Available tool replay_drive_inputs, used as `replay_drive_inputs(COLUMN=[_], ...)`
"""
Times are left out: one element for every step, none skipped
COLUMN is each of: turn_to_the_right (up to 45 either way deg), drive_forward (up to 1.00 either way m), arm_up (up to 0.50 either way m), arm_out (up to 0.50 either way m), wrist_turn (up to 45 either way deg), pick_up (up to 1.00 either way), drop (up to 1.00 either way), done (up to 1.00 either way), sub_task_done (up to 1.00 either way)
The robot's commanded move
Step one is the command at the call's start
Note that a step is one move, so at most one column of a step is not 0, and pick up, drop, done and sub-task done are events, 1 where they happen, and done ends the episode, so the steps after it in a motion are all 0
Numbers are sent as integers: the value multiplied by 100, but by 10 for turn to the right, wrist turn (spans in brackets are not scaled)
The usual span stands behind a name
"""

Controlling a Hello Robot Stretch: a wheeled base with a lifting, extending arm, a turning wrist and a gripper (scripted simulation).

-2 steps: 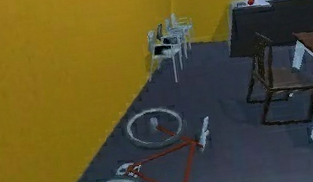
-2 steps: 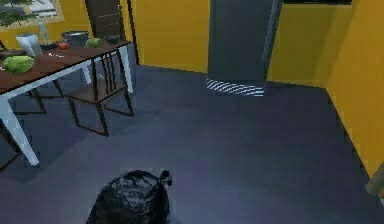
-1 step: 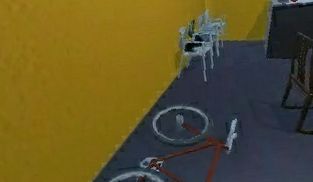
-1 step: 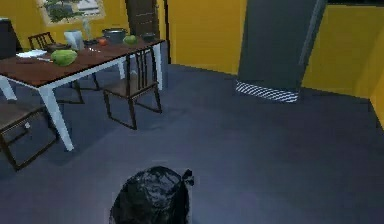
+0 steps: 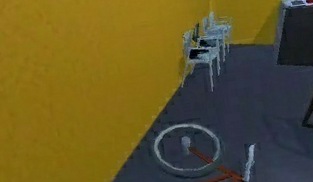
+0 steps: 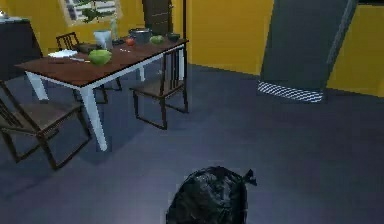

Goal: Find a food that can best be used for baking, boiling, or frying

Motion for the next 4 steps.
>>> replay_drive_inputs(turn_to_the_right=[300, 0, 420, 0], drive_forward=[0, 45, 0, 40], arm_up=[0, 0, 0, 0], arm_out=[0, 0, 0, 0], wrist_turn=[0, 0, 0, 0], pick_up=[0, 0, 0, 0], drop=[0, 0, 0, 0], done=[0, 0, 0, 0], sub_task_done=[0, 0, 0, 0])
